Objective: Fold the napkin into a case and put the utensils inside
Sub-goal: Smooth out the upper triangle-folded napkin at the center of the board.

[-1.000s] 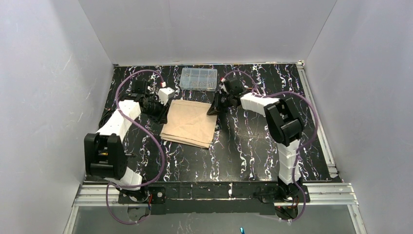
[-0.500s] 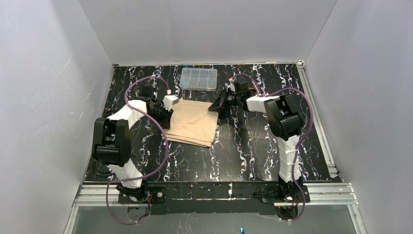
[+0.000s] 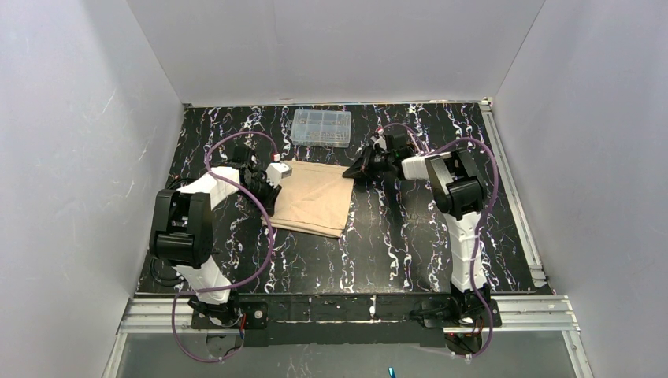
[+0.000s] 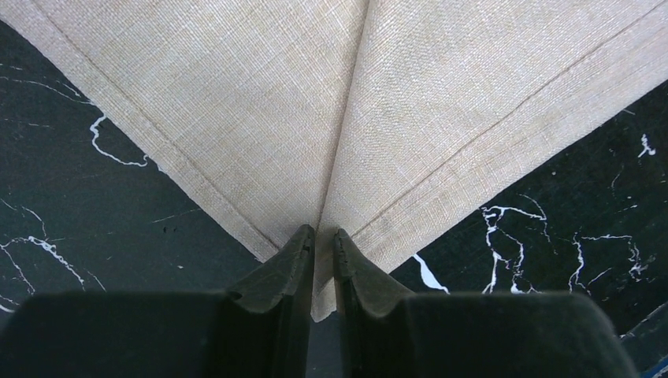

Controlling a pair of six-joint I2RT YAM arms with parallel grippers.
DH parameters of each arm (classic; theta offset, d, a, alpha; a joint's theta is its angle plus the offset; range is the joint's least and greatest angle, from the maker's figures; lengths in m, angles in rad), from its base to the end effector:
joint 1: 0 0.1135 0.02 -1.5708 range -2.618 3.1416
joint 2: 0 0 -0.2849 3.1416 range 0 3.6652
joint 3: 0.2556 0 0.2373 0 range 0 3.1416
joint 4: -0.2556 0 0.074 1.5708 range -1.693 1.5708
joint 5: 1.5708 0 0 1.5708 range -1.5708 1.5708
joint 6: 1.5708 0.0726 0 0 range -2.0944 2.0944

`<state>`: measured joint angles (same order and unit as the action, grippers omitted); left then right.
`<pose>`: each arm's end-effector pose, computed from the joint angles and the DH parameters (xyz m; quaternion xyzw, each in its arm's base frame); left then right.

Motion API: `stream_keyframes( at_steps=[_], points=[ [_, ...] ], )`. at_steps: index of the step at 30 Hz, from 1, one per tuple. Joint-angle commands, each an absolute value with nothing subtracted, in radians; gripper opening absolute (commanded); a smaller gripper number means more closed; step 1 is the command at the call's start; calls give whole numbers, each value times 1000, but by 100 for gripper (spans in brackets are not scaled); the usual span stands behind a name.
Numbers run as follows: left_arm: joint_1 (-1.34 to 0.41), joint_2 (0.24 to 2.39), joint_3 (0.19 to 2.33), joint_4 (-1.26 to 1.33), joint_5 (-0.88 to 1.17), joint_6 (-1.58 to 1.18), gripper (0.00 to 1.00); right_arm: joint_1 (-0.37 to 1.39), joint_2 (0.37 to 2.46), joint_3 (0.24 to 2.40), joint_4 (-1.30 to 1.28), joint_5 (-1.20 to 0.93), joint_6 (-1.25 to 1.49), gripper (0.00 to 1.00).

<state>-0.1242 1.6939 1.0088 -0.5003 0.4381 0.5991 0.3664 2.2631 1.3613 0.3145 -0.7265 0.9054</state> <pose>0.3170 -0.0706 0.1679 0.3779 0.8813 -0.1633 0.2319 0.4477 0.2235 0.1188 0.0577 0.8389 0.5141 0.1691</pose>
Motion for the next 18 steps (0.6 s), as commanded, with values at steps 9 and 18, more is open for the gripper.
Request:
stream_keyframes(
  at_steps=[9, 18],
  points=[
    [-146, 1710, 967, -498, 340, 657, 12, 331, 2284, 1309, 380, -751, 940, 10],
    [-158, 1714, 965, -489, 324, 658, 12, 302, 2235, 1364, 388, -785, 981, 13]
  ],
)
